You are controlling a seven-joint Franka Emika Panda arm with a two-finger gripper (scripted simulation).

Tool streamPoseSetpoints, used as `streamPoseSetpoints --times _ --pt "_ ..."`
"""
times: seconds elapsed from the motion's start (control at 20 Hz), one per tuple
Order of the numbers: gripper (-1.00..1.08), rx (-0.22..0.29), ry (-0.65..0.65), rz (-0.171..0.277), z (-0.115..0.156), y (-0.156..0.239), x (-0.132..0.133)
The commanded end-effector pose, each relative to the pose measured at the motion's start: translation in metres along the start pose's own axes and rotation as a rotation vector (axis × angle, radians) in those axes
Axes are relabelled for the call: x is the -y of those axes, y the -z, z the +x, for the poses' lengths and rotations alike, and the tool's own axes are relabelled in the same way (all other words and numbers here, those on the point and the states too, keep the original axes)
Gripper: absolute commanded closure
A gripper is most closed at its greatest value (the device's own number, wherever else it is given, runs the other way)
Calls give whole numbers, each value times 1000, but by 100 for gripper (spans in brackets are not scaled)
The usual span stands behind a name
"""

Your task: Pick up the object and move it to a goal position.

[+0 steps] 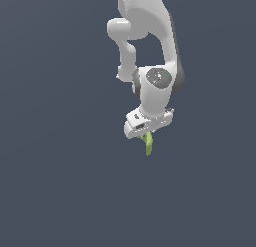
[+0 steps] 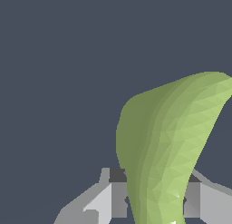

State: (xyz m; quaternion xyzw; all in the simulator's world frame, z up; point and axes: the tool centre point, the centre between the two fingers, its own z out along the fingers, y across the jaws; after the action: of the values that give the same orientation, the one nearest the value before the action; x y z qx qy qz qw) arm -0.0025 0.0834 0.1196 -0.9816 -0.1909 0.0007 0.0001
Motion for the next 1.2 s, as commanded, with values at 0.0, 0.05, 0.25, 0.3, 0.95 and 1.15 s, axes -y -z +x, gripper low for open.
streamPoseSetpoints --times 0.0,0.05,0.25,0.3,0.95,1.15 --pt "108 -1 0 0 2 16 1" --pt "108 -1 0 0 3 23 2" --pt "108 -1 1 0 6 57 6" --pt "108 -1 1 0 7 67 6" --pt "108 -1 1 0 23 207 19" --pt "108 -1 1 0 28 248 23"
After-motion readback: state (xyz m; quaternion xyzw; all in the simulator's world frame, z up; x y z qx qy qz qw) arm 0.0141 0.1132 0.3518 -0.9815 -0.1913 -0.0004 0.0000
